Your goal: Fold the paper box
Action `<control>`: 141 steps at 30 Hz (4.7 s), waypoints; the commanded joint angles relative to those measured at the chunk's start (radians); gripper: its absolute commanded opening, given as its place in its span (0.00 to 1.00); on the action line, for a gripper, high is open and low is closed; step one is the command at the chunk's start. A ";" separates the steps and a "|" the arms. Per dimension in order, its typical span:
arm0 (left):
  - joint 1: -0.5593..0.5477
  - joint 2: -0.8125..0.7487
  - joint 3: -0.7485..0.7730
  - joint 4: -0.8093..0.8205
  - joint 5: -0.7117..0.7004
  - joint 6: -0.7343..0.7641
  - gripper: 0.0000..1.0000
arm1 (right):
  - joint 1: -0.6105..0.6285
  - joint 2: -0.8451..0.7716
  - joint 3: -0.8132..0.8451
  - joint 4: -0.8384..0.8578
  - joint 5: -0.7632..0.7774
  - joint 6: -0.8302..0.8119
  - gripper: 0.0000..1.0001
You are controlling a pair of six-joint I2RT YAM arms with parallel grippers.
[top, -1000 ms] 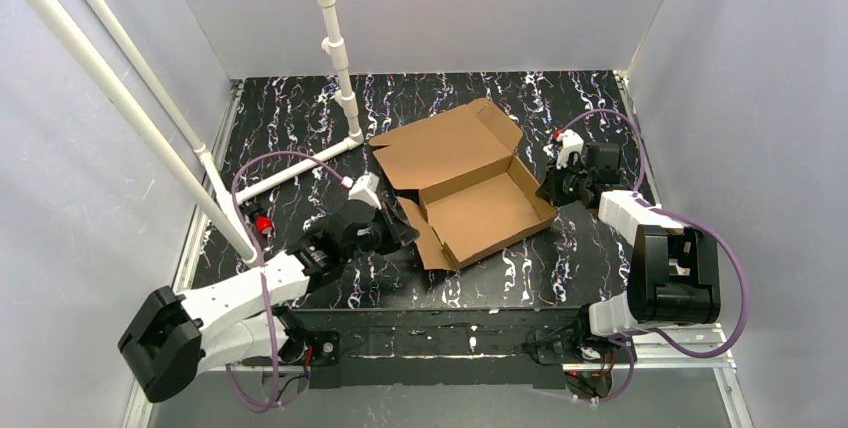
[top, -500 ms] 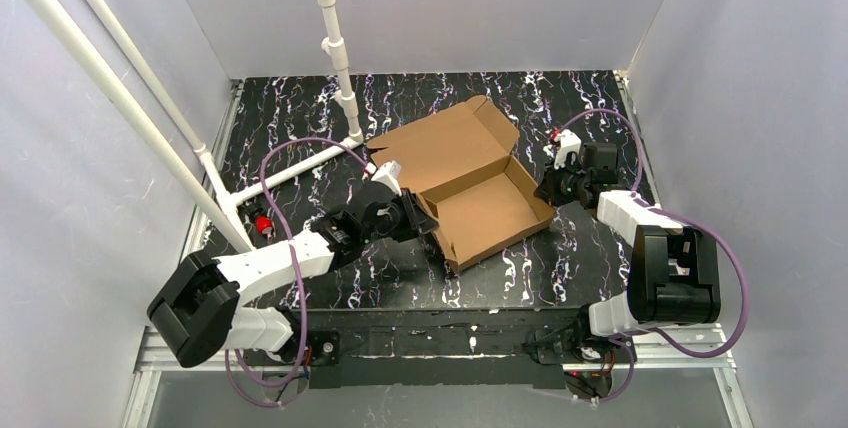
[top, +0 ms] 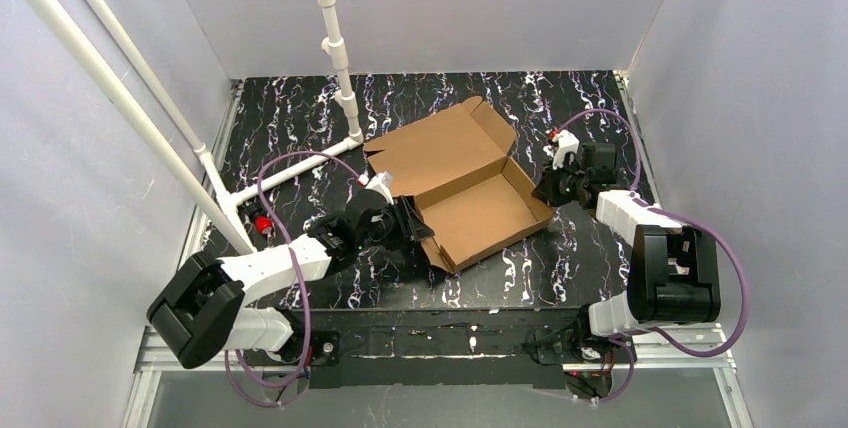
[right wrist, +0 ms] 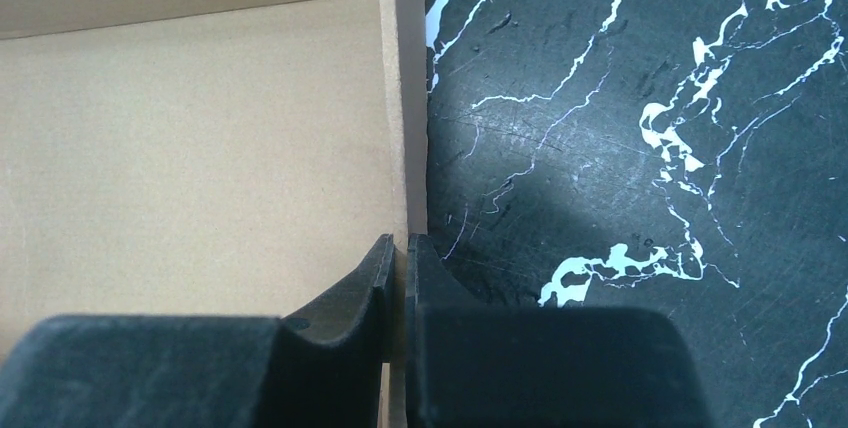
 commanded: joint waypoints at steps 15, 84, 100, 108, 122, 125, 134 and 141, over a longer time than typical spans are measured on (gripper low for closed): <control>0.012 -0.169 -0.092 0.091 -0.025 -0.089 0.60 | 0.008 0.005 0.003 0.008 -0.051 0.024 0.12; 0.046 -0.149 -0.322 0.471 -0.024 -0.156 0.03 | 0.011 0.026 0.008 -0.001 -0.039 0.008 0.12; 0.056 0.023 -0.248 0.469 0.031 -0.170 0.43 | 0.012 0.023 0.008 -0.001 -0.043 0.006 0.12; 0.056 0.080 -0.204 0.457 0.030 -0.204 0.58 | 0.013 0.022 0.009 -0.001 -0.045 0.006 0.11; -0.008 0.078 -0.078 0.204 -0.073 -0.251 0.64 | 0.022 0.023 0.009 -0.001 -0.042 0.001 0.11; -0.034 0.075 -0.005 0.021 -0.146 -0.251 0.64 | 0.023 0.022 0.010 -0.001 -0.041 0.002 0.11; -0.063 0.201 0.327 -0.611 -0.264 -0.236 0.57 | 0.031 0.018 0.011 -0.001 -0.036 -0.005 0.11; -0.075 0.308 0.478 -0.775 -0.290 -0.198 0.51 | 0.032 0.011 0.012 -0.001 -0.036 -0.006 0.11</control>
